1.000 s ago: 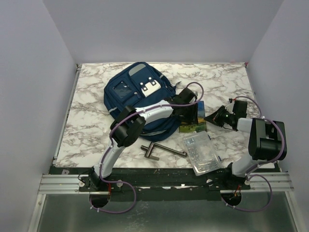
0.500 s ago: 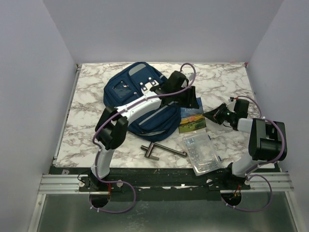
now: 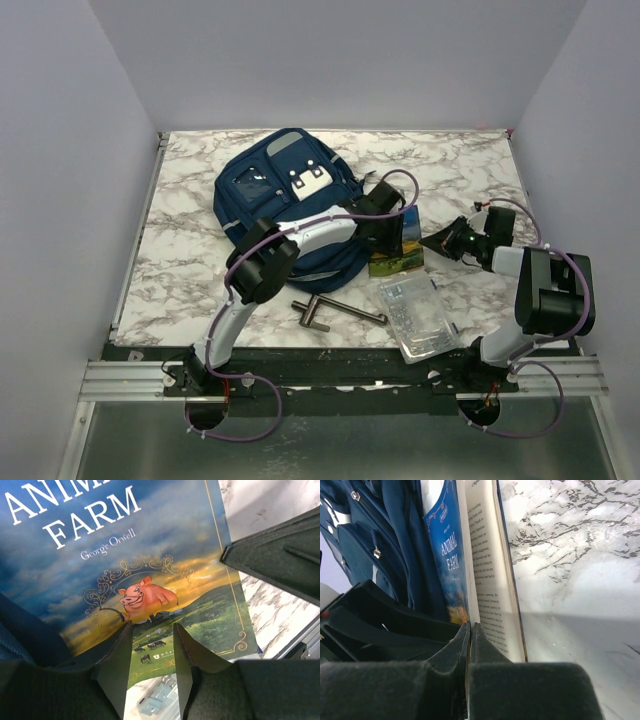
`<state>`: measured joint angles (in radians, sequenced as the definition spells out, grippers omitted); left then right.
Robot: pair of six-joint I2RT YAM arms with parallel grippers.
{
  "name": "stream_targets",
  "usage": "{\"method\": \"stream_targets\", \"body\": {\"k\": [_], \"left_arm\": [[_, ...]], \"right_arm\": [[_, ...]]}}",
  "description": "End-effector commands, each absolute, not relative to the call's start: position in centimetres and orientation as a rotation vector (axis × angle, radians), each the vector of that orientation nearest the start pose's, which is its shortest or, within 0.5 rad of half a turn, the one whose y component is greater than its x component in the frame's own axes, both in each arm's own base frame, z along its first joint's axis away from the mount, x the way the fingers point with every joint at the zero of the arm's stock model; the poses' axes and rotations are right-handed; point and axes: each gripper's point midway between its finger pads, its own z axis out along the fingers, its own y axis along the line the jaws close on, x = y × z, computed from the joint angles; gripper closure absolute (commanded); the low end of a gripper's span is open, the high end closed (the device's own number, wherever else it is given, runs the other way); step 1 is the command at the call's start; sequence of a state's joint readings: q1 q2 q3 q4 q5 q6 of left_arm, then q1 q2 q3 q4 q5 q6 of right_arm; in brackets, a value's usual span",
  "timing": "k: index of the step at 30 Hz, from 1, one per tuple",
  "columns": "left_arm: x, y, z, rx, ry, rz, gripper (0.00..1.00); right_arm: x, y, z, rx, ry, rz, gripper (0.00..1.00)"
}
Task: Pack the student bag
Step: Pick up the book from the center of the board.
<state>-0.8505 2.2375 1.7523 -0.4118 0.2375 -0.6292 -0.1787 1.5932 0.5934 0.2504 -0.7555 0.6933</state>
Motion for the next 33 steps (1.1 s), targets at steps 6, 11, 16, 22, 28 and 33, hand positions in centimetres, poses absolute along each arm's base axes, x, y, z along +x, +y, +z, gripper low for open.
{"method": "stream_targets", "body": {"k": [6, 11, 16, 22, 28, 33], "left_arm": [[31.0, -46.9, 3.0, 0.372, 2.728, -0.927, 0.67], [30.8, -47.2, 2.9, 0.39, 2.733, -0.954, 0.71], [30.7, -47.1, 2.3, 0.391, 2.742, -0.952, 0.74], [31.0, -47.4, 3.3, 0.407, 2.713, -0.963, 0.75], [32.0, -47.4, 10.2, 0.451, 2.585, -1.077, 0.57], [32.3, -46.1, 19.1, 0.487, 2.42, -1.219, 0.42]], "right_arm": [[32.3, 8.5, 3.6, 0.542, 2.329, 1.127, 0.89], [31.3, 8.9, 3.4, 0.545, 2.335, 1.154, 0.76], [30.4, 9.6, 4.0, 0.549, 2.318, 1.223, 0.7], [30.7, 9.8, 4.6, 0.55, 2.298, 1.255, 0.72], [31.6, 9.5, 4.5, 0.597, 2.283, 1.238, 0.94], [32.5, 9.5, 5.6, 0.615, 2.241, 1.264, 1.0]]}}
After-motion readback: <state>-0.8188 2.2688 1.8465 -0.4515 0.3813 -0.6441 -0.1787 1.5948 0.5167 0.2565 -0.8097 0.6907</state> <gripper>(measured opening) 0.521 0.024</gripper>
